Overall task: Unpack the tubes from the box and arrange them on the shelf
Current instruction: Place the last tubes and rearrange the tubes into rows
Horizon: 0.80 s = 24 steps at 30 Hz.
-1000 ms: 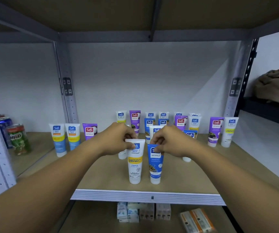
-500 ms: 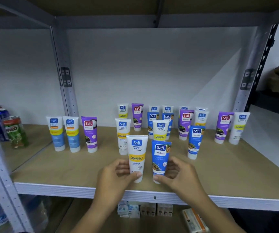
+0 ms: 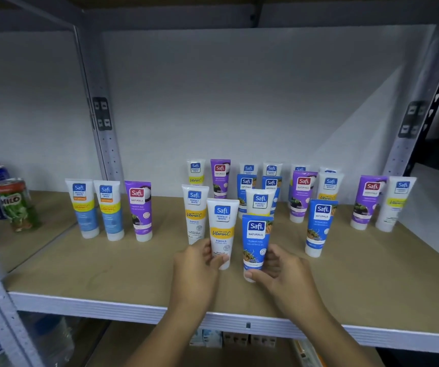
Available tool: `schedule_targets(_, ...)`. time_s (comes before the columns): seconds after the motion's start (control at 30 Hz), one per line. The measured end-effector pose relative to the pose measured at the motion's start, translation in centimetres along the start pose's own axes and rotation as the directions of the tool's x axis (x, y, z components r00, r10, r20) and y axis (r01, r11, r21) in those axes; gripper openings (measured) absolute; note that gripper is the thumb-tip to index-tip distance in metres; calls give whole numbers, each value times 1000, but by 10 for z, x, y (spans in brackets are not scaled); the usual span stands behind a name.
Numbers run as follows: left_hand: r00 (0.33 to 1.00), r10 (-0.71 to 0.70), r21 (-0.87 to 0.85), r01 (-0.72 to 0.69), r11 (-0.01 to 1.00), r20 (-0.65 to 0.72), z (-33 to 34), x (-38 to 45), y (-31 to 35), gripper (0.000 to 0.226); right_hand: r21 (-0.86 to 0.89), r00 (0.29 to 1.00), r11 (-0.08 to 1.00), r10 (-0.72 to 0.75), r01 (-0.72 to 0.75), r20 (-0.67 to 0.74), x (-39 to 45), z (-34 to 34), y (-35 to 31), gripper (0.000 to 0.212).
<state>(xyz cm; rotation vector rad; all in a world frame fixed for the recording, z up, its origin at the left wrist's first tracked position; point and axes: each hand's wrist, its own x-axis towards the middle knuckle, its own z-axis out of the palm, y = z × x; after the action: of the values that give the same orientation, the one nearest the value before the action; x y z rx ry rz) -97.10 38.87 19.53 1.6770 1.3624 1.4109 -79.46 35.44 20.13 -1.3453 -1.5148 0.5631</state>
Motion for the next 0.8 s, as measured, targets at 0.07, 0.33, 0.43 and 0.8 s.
schedule_targets(0.07,1000,2,1,-2,1000,5,5,10,-1,31,1,1000,1000,10,-10,6,4,1,1,43)
schedule_targets(0.33,1000,10,25,-10,1000,-12,19,33,-17,30,44,1000,999,22,-22,2,9,7,7,46)
schedule_targets(0.43,1000,19,30,-19,999,0,22,38,-18,30,53,1000,999,10,-9,-16,9,7,6,48)
schedule_targets(0.8,999,43,52,-43,998,0,26,45,-18,31,86,1000,996,10,-9,-17,7,9,6,49)
